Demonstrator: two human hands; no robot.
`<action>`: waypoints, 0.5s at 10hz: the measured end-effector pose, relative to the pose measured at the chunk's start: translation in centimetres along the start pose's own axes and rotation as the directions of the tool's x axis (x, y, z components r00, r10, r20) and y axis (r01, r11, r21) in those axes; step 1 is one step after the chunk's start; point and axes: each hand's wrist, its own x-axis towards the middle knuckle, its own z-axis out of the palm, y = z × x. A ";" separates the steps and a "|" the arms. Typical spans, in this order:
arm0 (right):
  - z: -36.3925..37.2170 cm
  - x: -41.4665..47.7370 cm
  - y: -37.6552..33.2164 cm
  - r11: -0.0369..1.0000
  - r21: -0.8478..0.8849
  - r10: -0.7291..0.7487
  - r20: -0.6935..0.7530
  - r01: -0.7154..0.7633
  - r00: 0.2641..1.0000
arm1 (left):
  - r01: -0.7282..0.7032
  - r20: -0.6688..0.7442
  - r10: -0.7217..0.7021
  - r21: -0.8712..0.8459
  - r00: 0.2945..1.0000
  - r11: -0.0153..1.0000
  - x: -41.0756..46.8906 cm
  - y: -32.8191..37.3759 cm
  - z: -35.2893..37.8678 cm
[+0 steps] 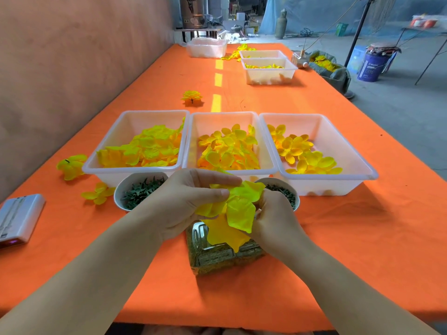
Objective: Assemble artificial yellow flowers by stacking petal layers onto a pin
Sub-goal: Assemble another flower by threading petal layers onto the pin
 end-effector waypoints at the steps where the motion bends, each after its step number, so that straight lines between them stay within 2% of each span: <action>1: -0.2 0.1 0.2 0.996 -0.084 0.024 -0.037 -0.027 0.999 | -0.015 -0.021 0.016 0.012 1.000 1.000 0.0 -0.5 0.0; 3: -0.5 0.1 0.5 1.000 0.014 0.024 0.008 -0.024 1.000 | 0.014 -0.149 -0.015 -0.008 0.989 1.000 0.0 -0.7 0.3; 4: -0.4 0.2 0.3 0.998 0.026 0.053 0.010 -0.053 0.999 | 0.019 -0.125 -0.017 0.014 0.992 1.000 0.0 -0.4 0.4; 5: -0.5 0.1 0.1 0.998 -0.033 0.055 0.005 -0.055 0.998 | 0.030 -0.147 -0.027 0.020 0.989 0.999 0.2 -0.6 0.8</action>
